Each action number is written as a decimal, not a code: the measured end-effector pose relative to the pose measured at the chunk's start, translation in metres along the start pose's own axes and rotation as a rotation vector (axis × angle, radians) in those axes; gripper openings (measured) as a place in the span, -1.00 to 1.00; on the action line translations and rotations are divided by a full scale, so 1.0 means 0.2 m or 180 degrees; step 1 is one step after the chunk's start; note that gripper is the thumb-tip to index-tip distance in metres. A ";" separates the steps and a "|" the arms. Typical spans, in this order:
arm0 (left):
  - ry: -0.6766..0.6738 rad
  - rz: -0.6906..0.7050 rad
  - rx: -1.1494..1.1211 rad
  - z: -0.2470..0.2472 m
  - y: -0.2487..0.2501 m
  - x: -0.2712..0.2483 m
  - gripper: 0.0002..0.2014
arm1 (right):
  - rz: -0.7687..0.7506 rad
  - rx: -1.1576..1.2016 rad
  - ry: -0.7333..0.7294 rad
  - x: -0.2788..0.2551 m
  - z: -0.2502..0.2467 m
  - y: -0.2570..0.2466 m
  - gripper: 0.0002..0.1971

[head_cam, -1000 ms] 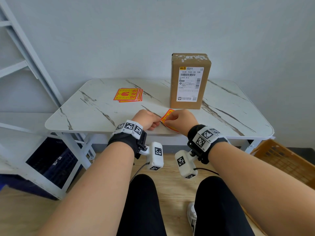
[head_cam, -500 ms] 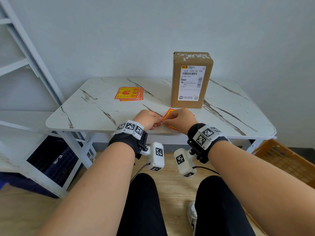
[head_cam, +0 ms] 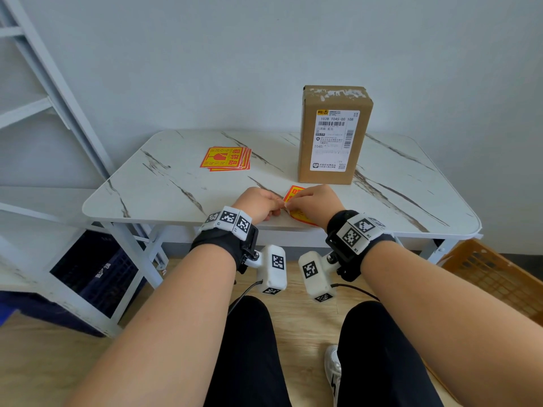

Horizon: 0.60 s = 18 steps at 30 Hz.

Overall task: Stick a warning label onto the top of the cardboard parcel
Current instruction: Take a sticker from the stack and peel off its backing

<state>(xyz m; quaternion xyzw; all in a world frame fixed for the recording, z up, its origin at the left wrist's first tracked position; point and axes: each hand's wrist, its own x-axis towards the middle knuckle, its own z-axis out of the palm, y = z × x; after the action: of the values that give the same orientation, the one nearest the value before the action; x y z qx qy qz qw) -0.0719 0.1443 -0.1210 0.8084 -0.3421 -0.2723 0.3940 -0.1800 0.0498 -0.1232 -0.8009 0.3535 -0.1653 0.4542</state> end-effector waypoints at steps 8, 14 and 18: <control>0.0068 -0.0342 -0.0234 0.01 0.02 0.01 -0.86 | 0.0106 -0.0225 0.0061 0.01 0.02 -0.01 -0.81; 0.0290 -0.0510 -0.0328 0.01 0.03 0.02 -0.70 | 0.0110 -0.0202 0.0178 0.02 0.03 -0.02 -0.87; 0.0601 -0.0523 -0.0303 0.01 0.04 0.01 -0.70 | 0.0153 -0.0031 0.0410 0.04 0.03 -0.04 -0.86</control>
<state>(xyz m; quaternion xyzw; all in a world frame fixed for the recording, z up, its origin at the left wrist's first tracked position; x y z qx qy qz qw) -0.0740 0.1384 -0.1163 0.8361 -0.2229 -0.2424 0.4388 -0.1680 0.0507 -0.1209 -0.7821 0.4019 -0.2039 0.4305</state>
